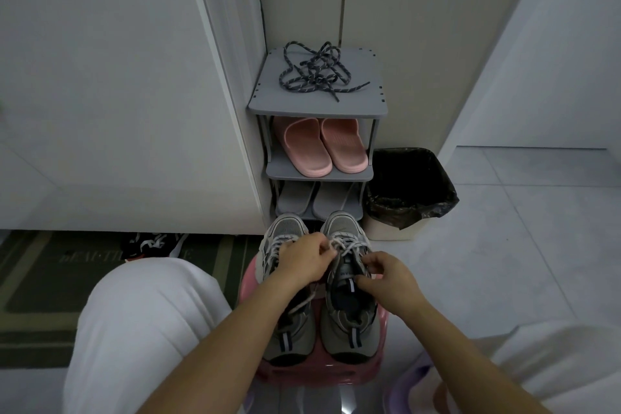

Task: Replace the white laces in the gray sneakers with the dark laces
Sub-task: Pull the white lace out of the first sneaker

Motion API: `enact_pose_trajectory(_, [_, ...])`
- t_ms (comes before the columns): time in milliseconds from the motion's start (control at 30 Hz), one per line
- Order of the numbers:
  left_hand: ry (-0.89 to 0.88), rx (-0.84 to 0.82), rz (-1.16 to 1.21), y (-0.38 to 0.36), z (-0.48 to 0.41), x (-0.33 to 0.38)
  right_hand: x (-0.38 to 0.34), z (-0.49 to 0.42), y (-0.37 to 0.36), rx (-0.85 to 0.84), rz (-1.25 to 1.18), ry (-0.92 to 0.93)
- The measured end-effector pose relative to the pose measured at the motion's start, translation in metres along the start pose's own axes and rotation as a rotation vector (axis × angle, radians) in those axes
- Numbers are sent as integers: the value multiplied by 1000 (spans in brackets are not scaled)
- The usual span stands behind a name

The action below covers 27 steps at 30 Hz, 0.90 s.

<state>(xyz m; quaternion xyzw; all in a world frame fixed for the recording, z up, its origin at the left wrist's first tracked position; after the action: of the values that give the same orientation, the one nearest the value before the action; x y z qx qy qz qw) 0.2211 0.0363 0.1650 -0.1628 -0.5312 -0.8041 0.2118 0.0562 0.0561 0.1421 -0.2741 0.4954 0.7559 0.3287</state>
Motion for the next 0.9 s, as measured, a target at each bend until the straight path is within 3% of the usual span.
enact_pose_trajectory(100, [31,29,47,-1,-4,-4,1,0,0,-7,-3,6])
enact_pose_trajectory(267, [102,43,469,-10,-18,-20,4,-1,0,-1,-26,9])
enact_pose_trajectory(400, [16,48,143,-5,-5,-10,3,-2,0,-6,-44,11])
enact_pose_trajectory(500, [28,69,107,-3,-6,-10,5,-2,-1,-5,-45,9])
enact_pose_trajectory(533, [51,77,154,-3,-8,-11,6,-2,0,-3,-44,9])
enact_pose_trajectory(667, [108,160,700,-1,-11,-12,7,-3,-1,-7,-46,6])
enact_pose_trajectory(700, [80,168,679,-1,-11,-12,7,-3,-1,-7,-47,6])
enact_pose_trajectory(800, [-16,104,322,-6,-8,-14,7,-3,-1,-3,-45,13])
enact_pose_trajectory(900, [-24,99,217,-9,-9,-16,7,-3,-1,-3,-43,16])
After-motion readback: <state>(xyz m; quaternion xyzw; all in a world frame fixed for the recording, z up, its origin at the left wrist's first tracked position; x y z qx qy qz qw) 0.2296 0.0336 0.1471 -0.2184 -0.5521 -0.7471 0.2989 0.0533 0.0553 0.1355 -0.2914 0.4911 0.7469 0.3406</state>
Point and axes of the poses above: each hand's wrist, its own z-axis away from the middle knuckle, its own y-axis out of the back of the hand, x = y × z, the point moved 2 cm from there along -z, towards the middle knuckle, and after that the axes turned 3 degrees about -x, right-handed, at the moved point
